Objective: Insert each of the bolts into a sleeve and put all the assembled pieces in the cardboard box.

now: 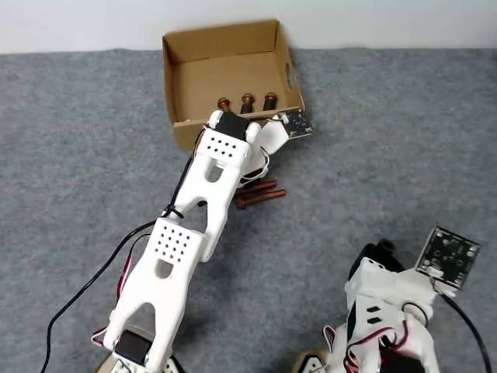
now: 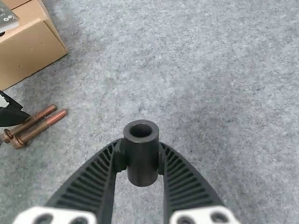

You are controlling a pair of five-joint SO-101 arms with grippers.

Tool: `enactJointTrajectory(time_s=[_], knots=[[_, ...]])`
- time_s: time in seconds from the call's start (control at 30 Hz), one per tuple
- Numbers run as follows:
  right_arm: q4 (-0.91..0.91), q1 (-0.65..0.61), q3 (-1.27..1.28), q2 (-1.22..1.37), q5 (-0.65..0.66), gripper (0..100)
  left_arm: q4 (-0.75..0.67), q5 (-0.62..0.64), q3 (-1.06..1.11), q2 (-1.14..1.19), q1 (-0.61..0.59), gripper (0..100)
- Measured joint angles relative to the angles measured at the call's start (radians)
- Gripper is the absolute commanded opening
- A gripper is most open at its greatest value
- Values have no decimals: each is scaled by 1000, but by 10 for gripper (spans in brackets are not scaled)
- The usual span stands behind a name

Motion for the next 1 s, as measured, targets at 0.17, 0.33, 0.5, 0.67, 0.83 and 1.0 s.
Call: enactJointTrajectory(time_s=[0.17, 0.33, 0.5, 0.67, 0.83, 1.0], knots=[[0, 0, 0, 0, 0, 8, 2, -2, -20, 2, 0, 104], [0, 0, 0, 0, 0, 8, 5, -2, -21, -37, -5, 105], [0, 0, 0, 0, 0, 8, 5, -2, 77, -120, -6, 107], [0, 0, 0, 0, 0, 8, 5, -32, 247, -166, 5, 106], [0, 0, 0, 0, 0, 8, 5, -41, 298, -175, 15, 105], [0, 0, 0, 0, 0, 8, -28, -41, 307, -176, 15, 104]])
